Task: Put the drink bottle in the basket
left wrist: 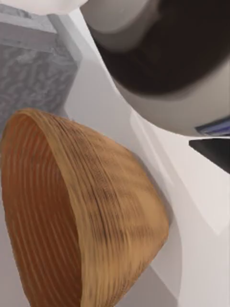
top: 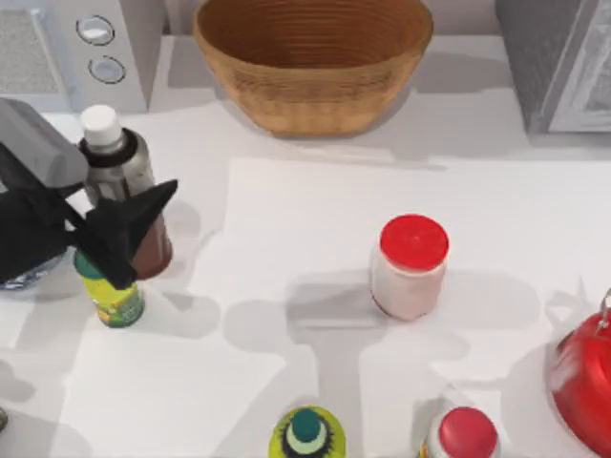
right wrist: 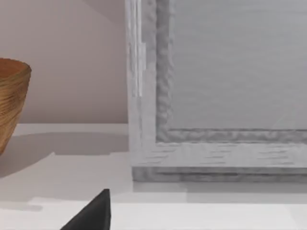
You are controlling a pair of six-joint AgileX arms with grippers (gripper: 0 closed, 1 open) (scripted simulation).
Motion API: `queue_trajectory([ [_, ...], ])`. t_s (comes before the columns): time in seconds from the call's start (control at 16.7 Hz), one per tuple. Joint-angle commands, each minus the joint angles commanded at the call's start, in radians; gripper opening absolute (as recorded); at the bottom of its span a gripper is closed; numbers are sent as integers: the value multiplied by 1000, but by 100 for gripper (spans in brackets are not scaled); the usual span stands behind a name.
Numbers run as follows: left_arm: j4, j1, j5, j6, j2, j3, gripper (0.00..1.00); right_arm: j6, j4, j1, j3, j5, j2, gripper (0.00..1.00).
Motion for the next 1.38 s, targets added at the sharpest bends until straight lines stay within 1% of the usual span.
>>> queue_trajectory([
  [0.12,-5,-9,-8,-4,3,10,0,0,0,0,0,0,0,100],
  [0.18,-16,-28,-26,-12,10,31,0,0,0,0,0,0,0,100],
  [0.24,-33,-53,-54,-22,22,62,0,0,0,0,0,0,0,100],
  [0.36,-81,-116,-139,-49,61,157,0,0,0,0,0,0,0,100],
  [0.48,-141,-189,-255,-76,120,293,0,0,0,0,0,0,0,100],
  [0.6,-210,-266,-392,-100,201,472,0,0,0,0,0,0,0,100],
  [0.9,-394,-440,-752,-148,469,1035,0,0,0,0,0,0,0,100],
  [1.02,-468,-481,-879,-167,563,1242,0,0,0,0,0,0,0,100],
  [1.14,-538,-508,-995,-189,653,1408,0,0,0,0,0,0,0,100],
  [1.26,-600,-526,-1100,-216,746,1533,0,0,0,0,0,0,0,100],
  [1.38,-651,-537,-1189,-247,837,1619,0,0,0,0,0,0,0,100],
])
